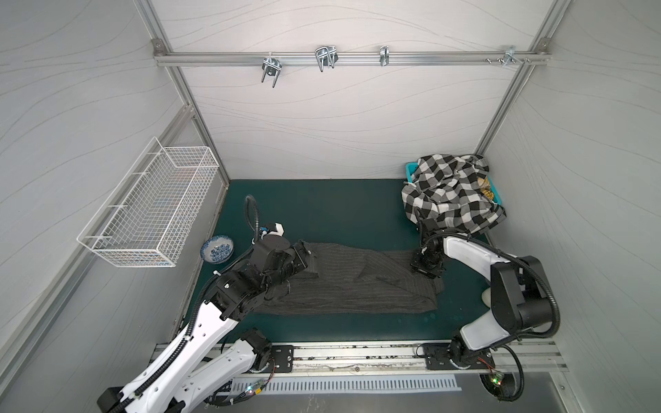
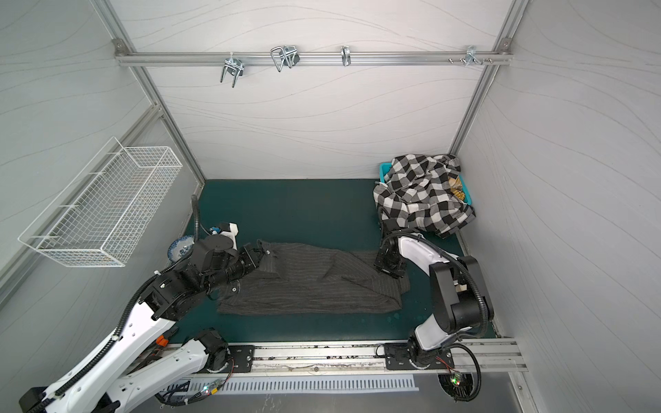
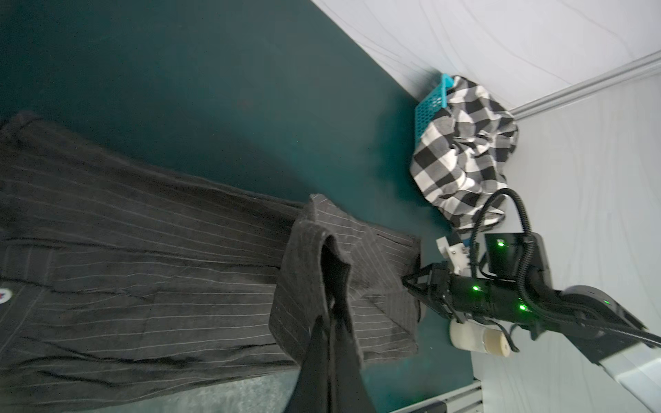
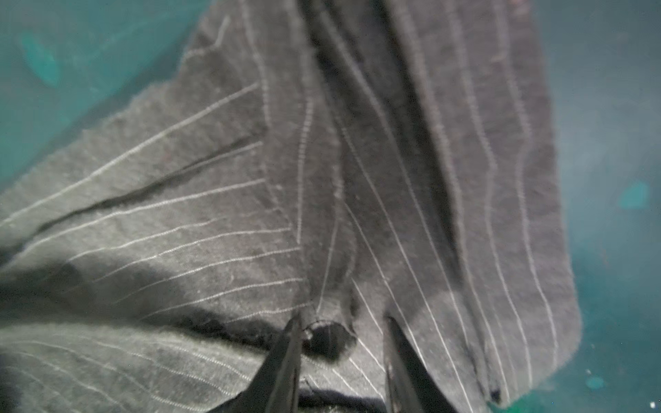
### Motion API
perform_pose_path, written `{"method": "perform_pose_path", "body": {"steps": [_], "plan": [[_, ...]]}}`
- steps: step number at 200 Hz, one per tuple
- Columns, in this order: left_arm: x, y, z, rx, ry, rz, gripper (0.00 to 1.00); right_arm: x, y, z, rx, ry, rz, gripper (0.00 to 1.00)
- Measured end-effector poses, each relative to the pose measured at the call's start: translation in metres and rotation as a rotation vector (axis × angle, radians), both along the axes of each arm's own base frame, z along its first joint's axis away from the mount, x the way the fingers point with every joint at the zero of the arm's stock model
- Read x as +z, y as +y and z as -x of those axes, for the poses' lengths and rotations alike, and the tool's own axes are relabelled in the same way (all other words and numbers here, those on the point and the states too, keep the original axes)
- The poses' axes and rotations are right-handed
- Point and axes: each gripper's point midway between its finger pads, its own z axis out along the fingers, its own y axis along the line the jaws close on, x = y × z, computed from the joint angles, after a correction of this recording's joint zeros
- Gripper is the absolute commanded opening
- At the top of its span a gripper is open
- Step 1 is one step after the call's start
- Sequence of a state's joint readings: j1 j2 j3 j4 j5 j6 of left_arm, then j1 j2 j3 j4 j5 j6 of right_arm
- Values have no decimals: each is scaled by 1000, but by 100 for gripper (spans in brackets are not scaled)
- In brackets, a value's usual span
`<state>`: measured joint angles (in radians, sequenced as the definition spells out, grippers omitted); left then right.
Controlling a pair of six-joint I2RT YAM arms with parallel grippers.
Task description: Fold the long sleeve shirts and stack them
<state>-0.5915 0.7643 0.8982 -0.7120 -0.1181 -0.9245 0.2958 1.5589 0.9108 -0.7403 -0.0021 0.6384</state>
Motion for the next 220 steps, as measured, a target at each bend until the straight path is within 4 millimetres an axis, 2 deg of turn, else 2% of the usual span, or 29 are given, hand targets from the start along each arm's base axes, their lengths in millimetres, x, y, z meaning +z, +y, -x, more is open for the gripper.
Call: {"method": "perform_pose_path", "body": {"steps": [40, 83, 105, 119, 158, 181, 188, 202, 208, 220], "plan": [[-24, 16, 0, 47, 58, -27, 0, 4, 1, -14, -5, -14, -11, 23], [-24, 27, 2, 78, 52, -36, 0, 1, -2, -18, -16, -10, -17, 0], [-28, 36, 2, 108, 57, -68, 0, 5, -3, -17, -16, -12, -19, 0], [-34, 45, 3, 141, 74, -92, 0, 13, -3, -16, -16, -31, -25, 0], [-62, 71, 10, 242, 161, -155, 0, 52, -1, -28, -12, -129, -50, 0], [-79, 80, 14, 271, 221, -185, 0, 58, 0, -34, -5, -141, -54, 0], [-81, 82, 14, 275, 232, -190, 0, 57, 1, -34, -3, -134, -56, 13], [-81, 81, 14, 272, 234, -184, 0, 52, 1, -31, 0, -115, -54, 45], [-80, 80, 13, 267, 230, -177, 0, 50, 0, -29, 3, -108, -53, 51], [-78, 77, 12, 258, 220, -163, 0, 45, -2, -24, 5, -90, -48, 51]]}}
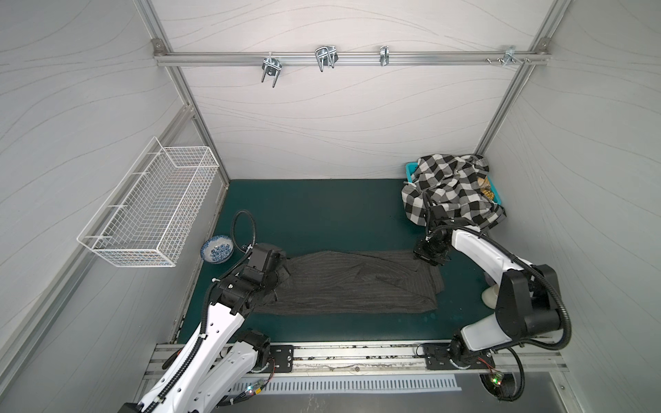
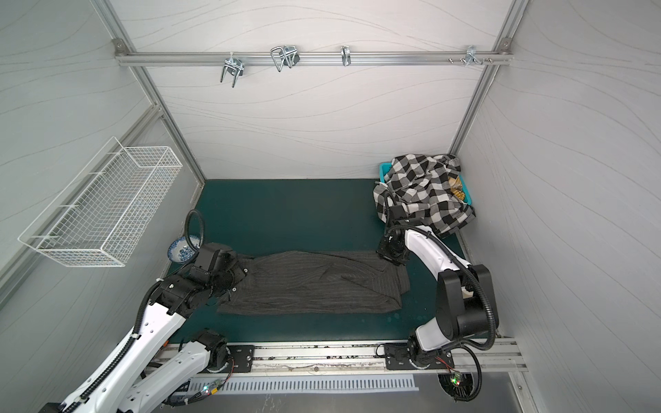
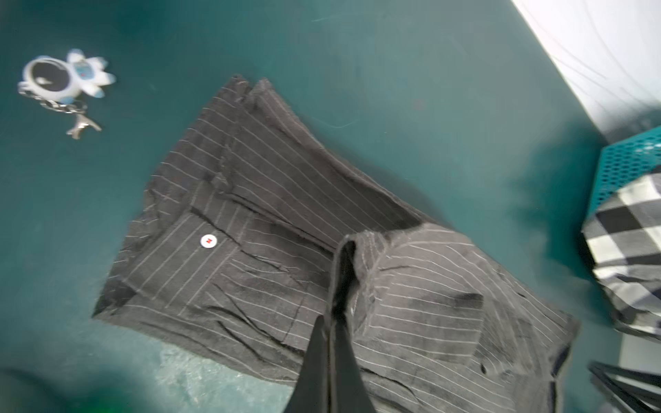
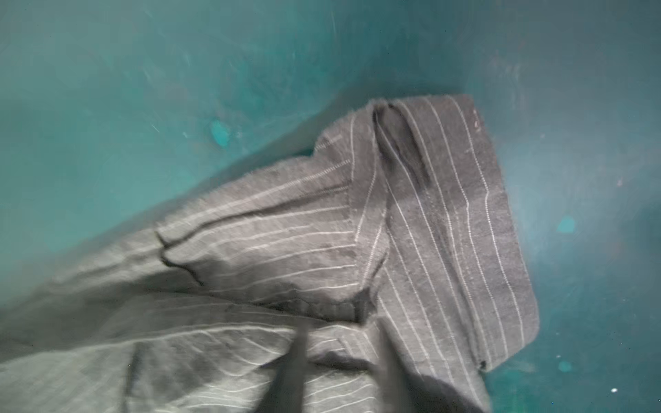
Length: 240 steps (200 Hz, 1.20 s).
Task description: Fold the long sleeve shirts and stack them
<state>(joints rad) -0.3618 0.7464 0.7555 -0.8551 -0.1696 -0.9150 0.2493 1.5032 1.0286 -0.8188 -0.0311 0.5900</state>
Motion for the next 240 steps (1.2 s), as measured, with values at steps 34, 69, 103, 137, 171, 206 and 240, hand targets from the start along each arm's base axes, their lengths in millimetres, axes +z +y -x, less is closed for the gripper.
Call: {"method": "perform_pose_path", "body": {"steps": [34, 69, 103, 137, 171, 206, 240], "plan": [[16, -6, -4, -23, -35, 27, 0, -21, -4, 10, -4, 73, 2, 39], [22, -6, -5, -26, -54, 32, 0, -38, -3, 19, -17, 119, -12, 47], [24, -2, 0, -11, -58, 27, 0, -45, 0, 18, -26, 134, -29, 39], [26, 5, 5, 16, -78, 21, 0, -52, 2, 15, -40, 143, -35, 25], [13, 8, 11, 29, -60, 22, 0, -55, 2, 14, -47, 155, -35, 7], [7, 7, 12, 28, -38, 17, 0, -41, 0, 13, -41, 124, -30, 0], [20, 5, 11, 20, -62, 33, 0, -8, -1, 7, -14, 43, -31, 27]]}}
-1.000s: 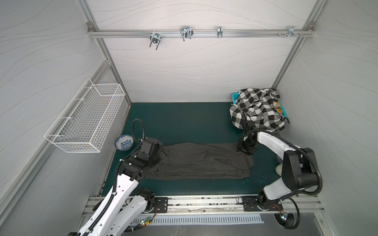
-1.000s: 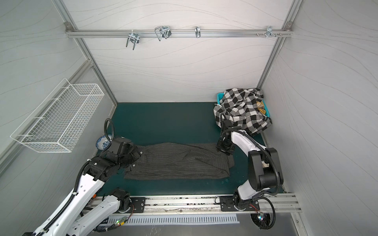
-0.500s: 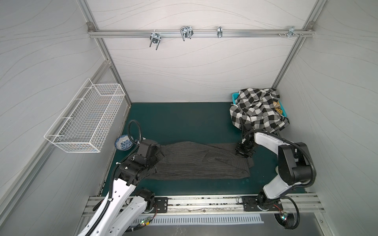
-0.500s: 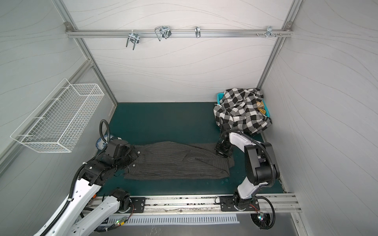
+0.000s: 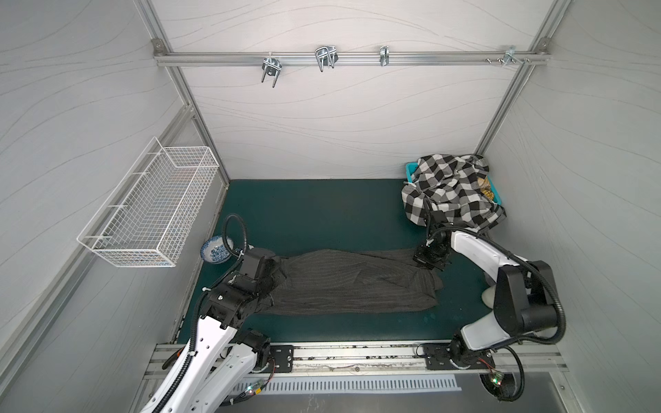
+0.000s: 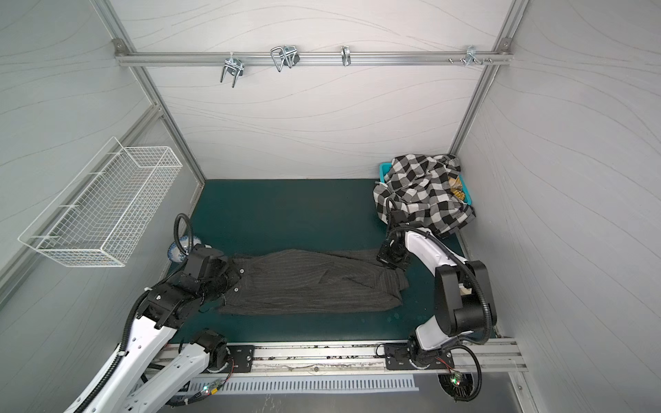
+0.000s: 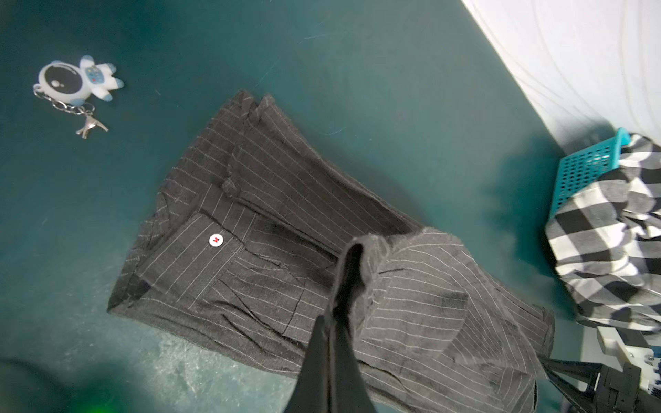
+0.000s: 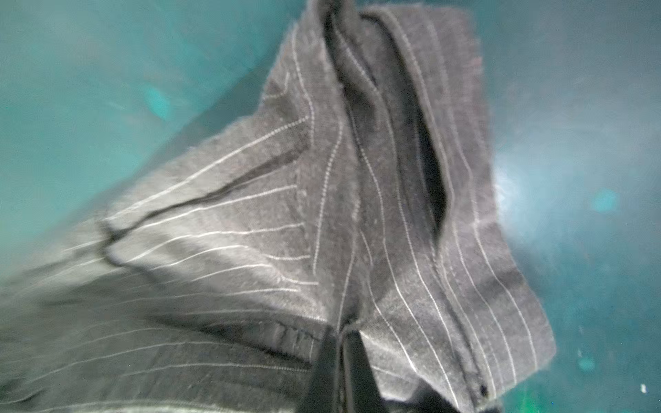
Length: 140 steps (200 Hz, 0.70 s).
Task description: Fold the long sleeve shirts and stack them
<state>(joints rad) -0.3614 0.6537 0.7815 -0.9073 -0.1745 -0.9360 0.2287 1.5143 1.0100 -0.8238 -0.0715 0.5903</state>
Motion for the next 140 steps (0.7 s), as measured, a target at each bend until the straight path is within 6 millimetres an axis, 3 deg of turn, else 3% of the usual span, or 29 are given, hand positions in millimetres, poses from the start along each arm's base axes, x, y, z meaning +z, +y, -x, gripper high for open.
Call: {"method": "perform_pose_path", "body": {"steps": [5, 37, 77, 140], "plan": [[1, -1, 0, -4, -2, 4, 0, 2, 0, -1, 0, -7, -2, 34], [-1, -10, -1, -39, 18, 29, 0, -5, 3, 3, 7, 18, -15, 49], [-8, -16, -4, -60, 34, 45, 0, -21, 4, 11, -3, 66, -24, 41], [-6, -17, -5, -70, 26, 46, 0, -26, 4, -1, -64, 64, -49, 46]]}}
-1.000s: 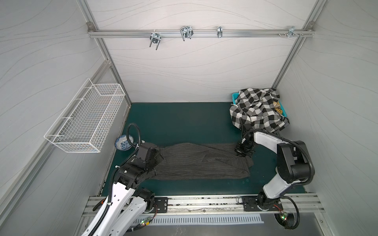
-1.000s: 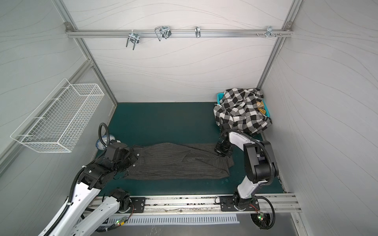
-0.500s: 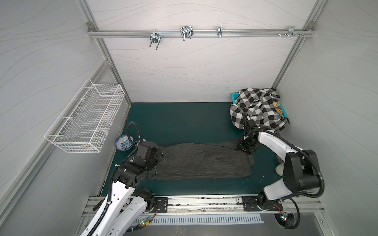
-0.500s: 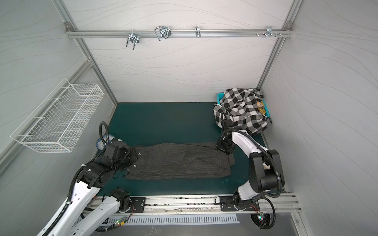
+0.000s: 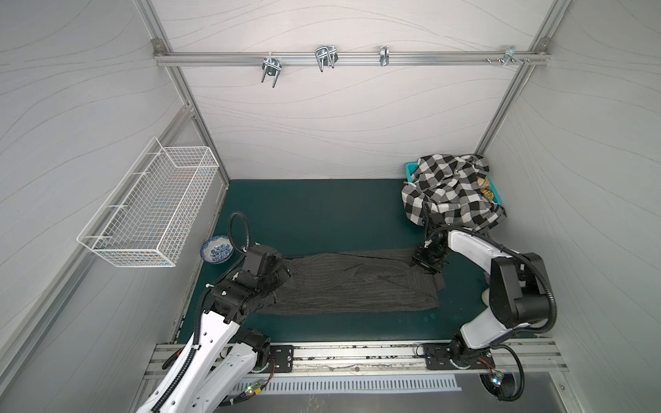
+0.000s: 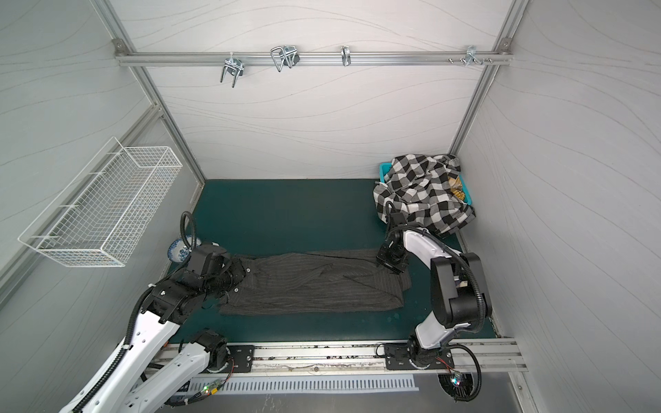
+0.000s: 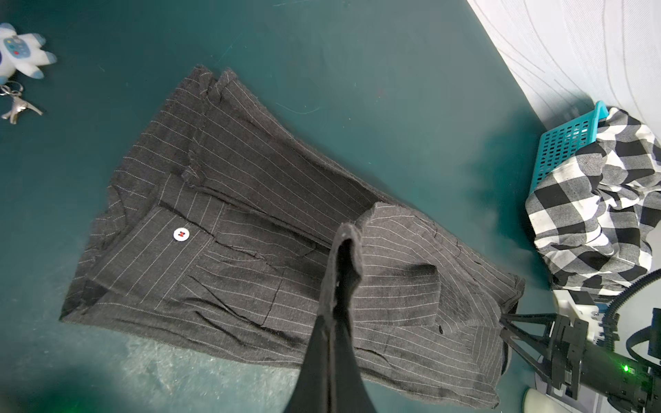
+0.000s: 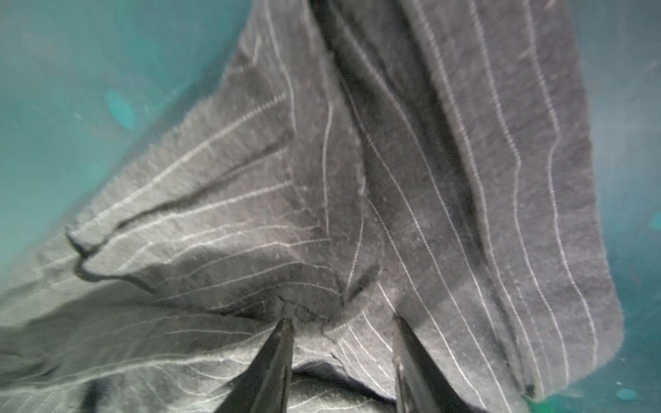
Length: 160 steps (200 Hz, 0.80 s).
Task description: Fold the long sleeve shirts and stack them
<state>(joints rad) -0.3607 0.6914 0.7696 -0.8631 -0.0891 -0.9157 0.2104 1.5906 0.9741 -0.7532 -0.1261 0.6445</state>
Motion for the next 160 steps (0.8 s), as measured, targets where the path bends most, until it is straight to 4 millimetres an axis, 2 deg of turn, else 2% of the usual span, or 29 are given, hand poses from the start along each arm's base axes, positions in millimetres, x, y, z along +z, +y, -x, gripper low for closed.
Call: {"method": "perform_pose_path", "body": {"steps": [32, 65, 77, 93, 114, 140, 160], "plan": [[1, 0, 0, 0, -7, 2, 0, 3, 1, -6, -41, -10, -18, 46], [4, 1, 2, 0, -19, 7, 0, 5, 2, -13, -79, -15, -29, 38], [5, 1, 2, 0, -23, 8, 0, 1, 3, -14, -91, -3, -31, 31], [5, 1, 2, 0, -25, 9, 0, -5, 3, -13, -108, 22, -31, 14], [6, 1, 2, 2, -28, 8, 0, -6, 2, -13, -119, 30, -31, 2], [5, 2, 4, 2, -22, 5, 0, 1, 1, -12, -117, 20, -23, 0], [11, 3, 6, 4, -28, 7, 0, 19, -1, -13, -109, -22, -26, 0]]}}
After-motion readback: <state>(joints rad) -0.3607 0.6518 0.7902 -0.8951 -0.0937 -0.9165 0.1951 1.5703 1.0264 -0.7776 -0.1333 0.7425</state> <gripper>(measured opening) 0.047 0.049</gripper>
